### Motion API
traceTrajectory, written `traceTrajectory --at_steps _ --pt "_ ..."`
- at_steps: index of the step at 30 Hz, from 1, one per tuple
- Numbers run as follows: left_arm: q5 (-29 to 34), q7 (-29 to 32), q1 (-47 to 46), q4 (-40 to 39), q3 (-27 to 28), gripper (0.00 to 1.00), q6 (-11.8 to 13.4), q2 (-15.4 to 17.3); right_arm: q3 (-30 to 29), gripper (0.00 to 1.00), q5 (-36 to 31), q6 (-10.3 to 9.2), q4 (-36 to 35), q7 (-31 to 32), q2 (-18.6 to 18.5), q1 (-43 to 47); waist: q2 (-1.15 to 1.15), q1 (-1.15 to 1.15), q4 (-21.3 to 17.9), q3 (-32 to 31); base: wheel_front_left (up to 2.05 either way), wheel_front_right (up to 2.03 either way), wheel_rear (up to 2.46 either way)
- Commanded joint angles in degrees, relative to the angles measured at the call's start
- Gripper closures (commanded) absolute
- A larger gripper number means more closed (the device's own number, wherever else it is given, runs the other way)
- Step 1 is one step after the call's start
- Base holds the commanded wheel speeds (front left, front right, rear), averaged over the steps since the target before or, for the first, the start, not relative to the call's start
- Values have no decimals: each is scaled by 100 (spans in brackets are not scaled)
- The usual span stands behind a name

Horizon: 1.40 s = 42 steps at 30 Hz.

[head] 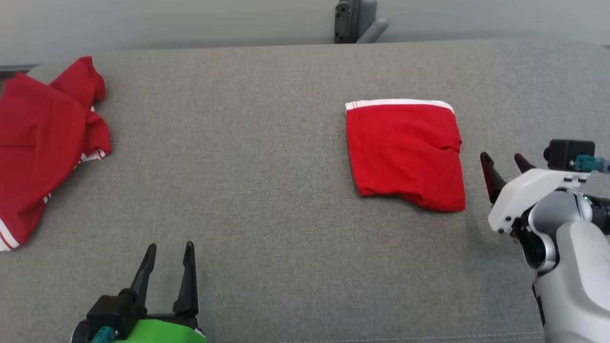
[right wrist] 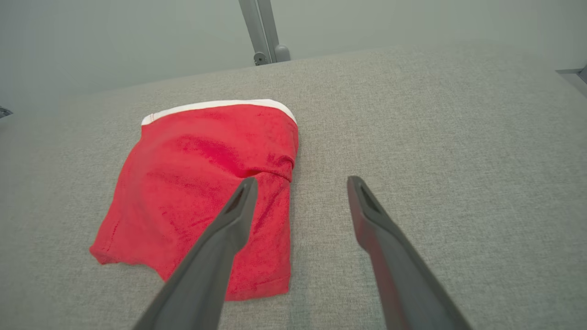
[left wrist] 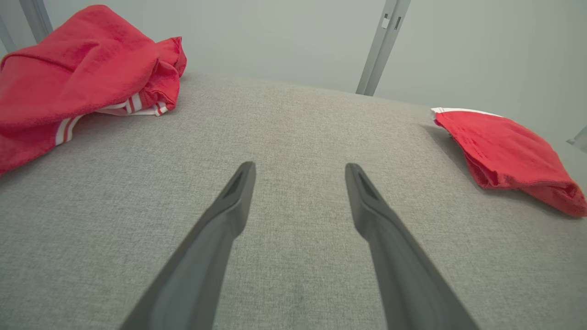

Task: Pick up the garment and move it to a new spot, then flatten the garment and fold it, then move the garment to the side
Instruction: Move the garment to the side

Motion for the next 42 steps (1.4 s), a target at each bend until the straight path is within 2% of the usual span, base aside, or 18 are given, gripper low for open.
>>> traceTrajectory --at_steps 1,7,11,16,17,18,19,24,35,38,42 --pt "-51 -1 -129 9 -2 0 -17 30 -40 0 -8 -2 88 128 -50 -159 0 0 182 332 0 0 0" --pt "-129 -1 -443 28 -107 0 -17 25 -155 0 -185 -2 1003 725 -15 -940 0 0 455 737 0 0 0" --pt "-146 -1 -633 38 -155 0 -18 15 -266 0 -435 -2 1553 665 33 -1265 0 0 601 926 0 0 0" --pt "-191 -1 -774 43 -187 0 -18 -4 -363 0 -345 -1 2139 504 153 -1569 0 0 666 1056 0 0 0" --pt "-228 -1 -785 54 -194 0 -18 -7 -379 57 -337 -1 2241 453 167 -1602 0 0 665 1065 0 0 0" --pt "-259 -1 -795 57 -192 0 -18 -11 -378 90 -322 -1 2326 388 178 -1633 0 0 656 1068 0 0 0" --pt "-278 -1 -807 54 -193 0 -18 -14 -365 100 -270 -1 2413 329 199 -1654 0 0 633 1061 0 0 0" --pt "-259 0 -750 1 -139 0 -18 -16 -126 100 -27 -5 2684 99 240 -1737 0 0 283 1015 0 0 0" --pt "-210 1 -1030 -222 -177 0 -18 264 4 100 310 -10 2853 -286 52 -2106 0 0 -1056 1470 0 0 0" --pt "-178 0 -1201 -351 -274 0 -18 386 -92 100 357 -6 2881 -416 -137 -2266 0 0 -1275 1738 0 0 0" --pt "-165 0 -1313 -477 -331 0 -18 474 -211 100 221 -6 2886 -537 -480 -2510 0 0 -1288 1975 0 0 0"
